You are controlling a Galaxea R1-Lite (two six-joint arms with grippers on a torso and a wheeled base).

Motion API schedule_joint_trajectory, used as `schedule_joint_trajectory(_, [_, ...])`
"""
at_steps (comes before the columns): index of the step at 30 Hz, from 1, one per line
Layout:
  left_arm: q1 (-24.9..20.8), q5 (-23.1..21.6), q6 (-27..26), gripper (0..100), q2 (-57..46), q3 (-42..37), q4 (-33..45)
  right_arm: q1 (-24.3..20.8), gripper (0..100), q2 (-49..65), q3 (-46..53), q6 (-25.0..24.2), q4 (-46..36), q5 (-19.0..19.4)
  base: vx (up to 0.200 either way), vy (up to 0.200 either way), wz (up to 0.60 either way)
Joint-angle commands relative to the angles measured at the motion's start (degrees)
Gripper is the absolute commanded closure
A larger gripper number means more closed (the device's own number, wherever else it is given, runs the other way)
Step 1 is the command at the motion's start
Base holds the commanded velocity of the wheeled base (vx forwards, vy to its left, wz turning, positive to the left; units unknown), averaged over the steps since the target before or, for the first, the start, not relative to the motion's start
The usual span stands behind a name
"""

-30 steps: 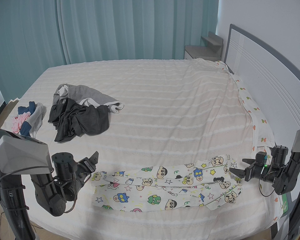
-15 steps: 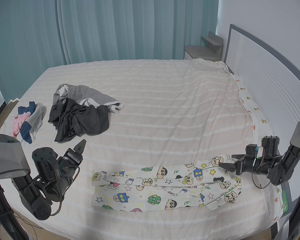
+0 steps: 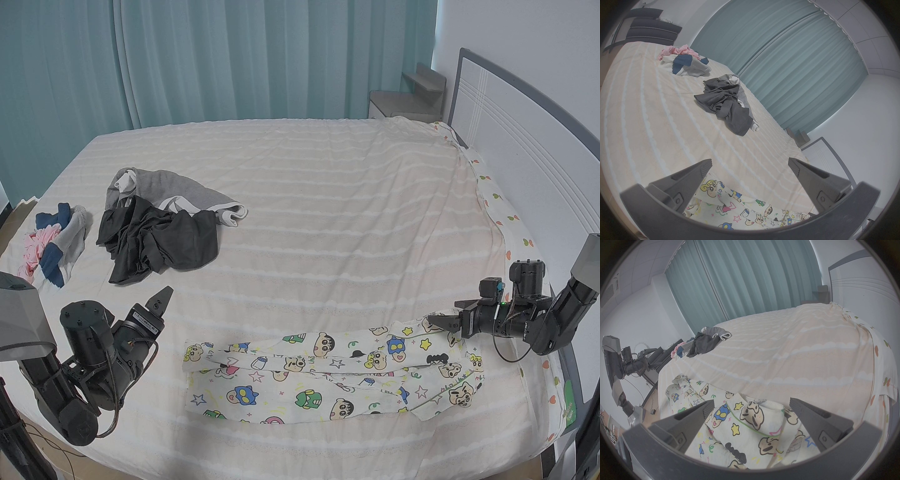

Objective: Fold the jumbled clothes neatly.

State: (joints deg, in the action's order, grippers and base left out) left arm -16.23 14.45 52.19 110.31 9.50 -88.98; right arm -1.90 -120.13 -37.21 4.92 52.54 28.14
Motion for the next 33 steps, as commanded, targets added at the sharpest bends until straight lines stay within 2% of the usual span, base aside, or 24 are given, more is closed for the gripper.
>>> schedule_joint_trajectory(1, [-0.03, 0.06, 0.02, 0, 0.08, -0.09, -1.02, -0.30, 0, -1.51, -1.03, 0.00, 0.02, -0.54, 0.000, 0.000, 0.00])
schedule_joint_trajectory(14, [-0.12, 0.06, 0.02, 0, 0.25, -0.44, -1.02, -0.47, 0, -4.33, -1.11, 0.35, 0.37, -0.98, 0.000, 0.000, 0.00])
schedule_joint_trajectory(15, [-0.12, 0.06, 0.02, 0, 0.25, -0.44, -1.02, -0.47, 100, -4.33, -0.94, 0.35, 0.37, -0.98, 0.000, 0.000, 0.00])
schedule_joint_trajectory(21, [-0.12, 0.06, 0.02, 0, 0.25, -0.44, -1.02, -0.47, 100, -3.80, 0.12, 0.61, 0.46, -0.89, 0.000, 0.000, 0.00])
schedule_joint_trajectory(33, [-0.30, 0.14, 0.02, 0, 0.25, -0.53, -1.02, -0.56, 100, 2.88, 9.61, 3.69, 2.83, -0.27, 0.000, 0.000, 0.00])
